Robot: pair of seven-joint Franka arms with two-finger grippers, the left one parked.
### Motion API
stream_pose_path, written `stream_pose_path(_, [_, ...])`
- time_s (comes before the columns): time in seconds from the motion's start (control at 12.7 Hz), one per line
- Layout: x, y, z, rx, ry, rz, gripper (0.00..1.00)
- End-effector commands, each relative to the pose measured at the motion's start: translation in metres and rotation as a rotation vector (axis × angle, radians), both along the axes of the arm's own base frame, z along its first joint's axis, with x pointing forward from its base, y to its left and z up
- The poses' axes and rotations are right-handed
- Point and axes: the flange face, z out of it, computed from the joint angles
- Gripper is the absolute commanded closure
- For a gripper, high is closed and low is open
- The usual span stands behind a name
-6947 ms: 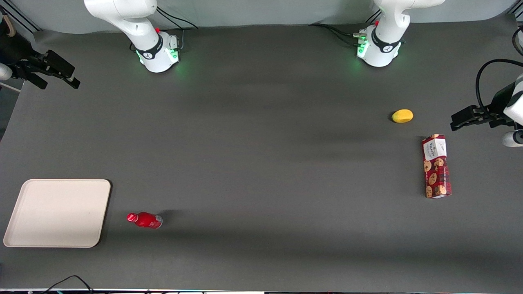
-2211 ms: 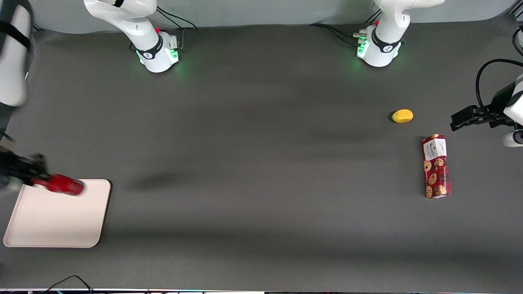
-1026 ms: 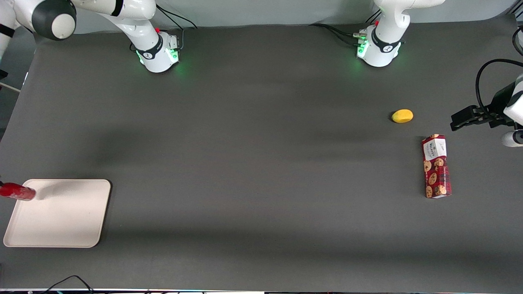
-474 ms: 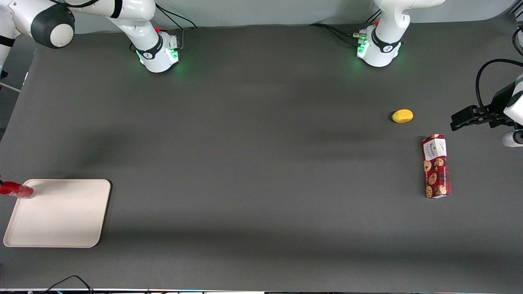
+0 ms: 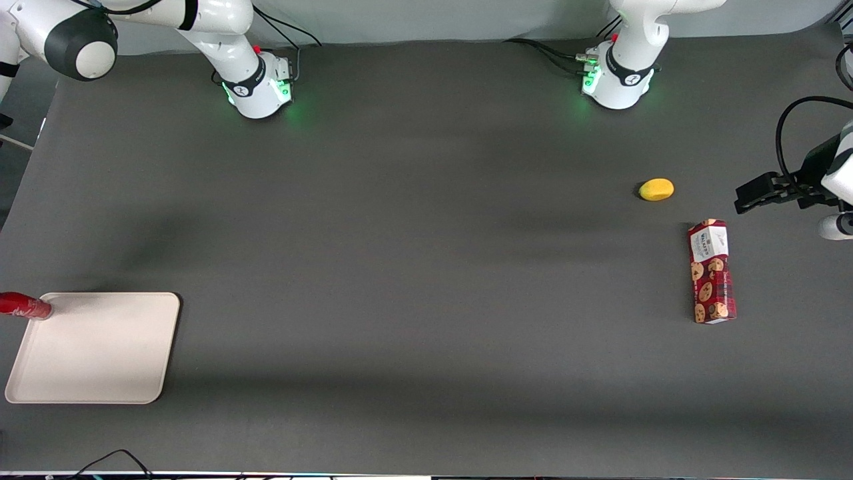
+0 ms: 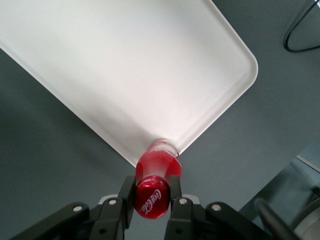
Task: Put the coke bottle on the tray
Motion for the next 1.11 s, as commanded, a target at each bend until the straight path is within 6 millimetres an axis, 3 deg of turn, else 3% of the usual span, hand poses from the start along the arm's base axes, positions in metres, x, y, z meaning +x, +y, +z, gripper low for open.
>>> stream_pose_path(0.0, [0.016, 0.015, 0.009, 0.018, -0.028, 0.033, 1.00])
stream_pose_path(0.24, [0.017, 0.016, 0.007, 0.022, -0.028, 0.033, 1.00])
stream_pose_path(0.32, [0.016, 0.016, 0.005, 0.023, -0.025, 0.031, 0.95])
stream_pose_path(0.39, [0.017, 0.016, 0.002, 0.025, -0.023, 0.031, 0.01])
stream_pose_path(0.79, [0.017, 0.017, 0.006, 0.041, -0.043, 0.006, 0.00])
stream_pose_path(0.95, [0.019, 0.023, 0.022, 0.036, -0.061, -0.021, 0.00])
stream_pose_path(1.03, [0.027, 0.042, 0.035, 0.046, -0.061, -0.010, 0.00])
